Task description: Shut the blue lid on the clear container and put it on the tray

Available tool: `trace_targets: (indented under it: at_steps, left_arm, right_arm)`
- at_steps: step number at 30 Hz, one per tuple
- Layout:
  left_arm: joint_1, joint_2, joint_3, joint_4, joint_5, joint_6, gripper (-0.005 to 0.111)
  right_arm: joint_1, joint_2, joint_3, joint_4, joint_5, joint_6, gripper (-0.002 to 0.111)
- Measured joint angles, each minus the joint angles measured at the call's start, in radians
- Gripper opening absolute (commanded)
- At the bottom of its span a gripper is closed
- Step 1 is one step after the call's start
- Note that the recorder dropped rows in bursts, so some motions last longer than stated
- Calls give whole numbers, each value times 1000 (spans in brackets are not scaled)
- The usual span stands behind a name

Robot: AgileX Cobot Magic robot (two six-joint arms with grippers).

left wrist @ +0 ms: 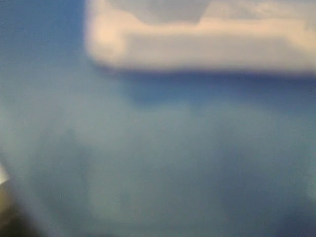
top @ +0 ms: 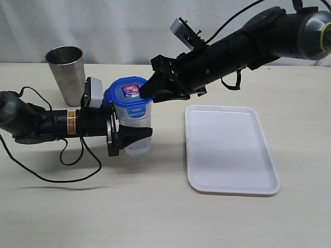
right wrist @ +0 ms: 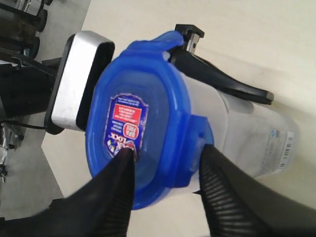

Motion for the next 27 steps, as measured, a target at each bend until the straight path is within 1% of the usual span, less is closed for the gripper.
trace_targets:
  at_steps: [2,4,9,19,27]
  left_arm:
    - [0,0,0,0,0,2,0]
    - [0,0,0,0,0,2,0]
    - [-2,0,0,7,0,17,0]
    - [-14,-4,0,17,0,30,0]
    - [-29,-4,0,-20,18,-14,0]
  right_arm:
    - [0,0,0,0,0,-2,48]
    - [0,2,0,0,0,-6,54]
    - [2,9,0,12,24,-10,62]
    - [0,-33,17,-34,24,-23,62]
    - [-38,-68,23,-60,30,-32,62]
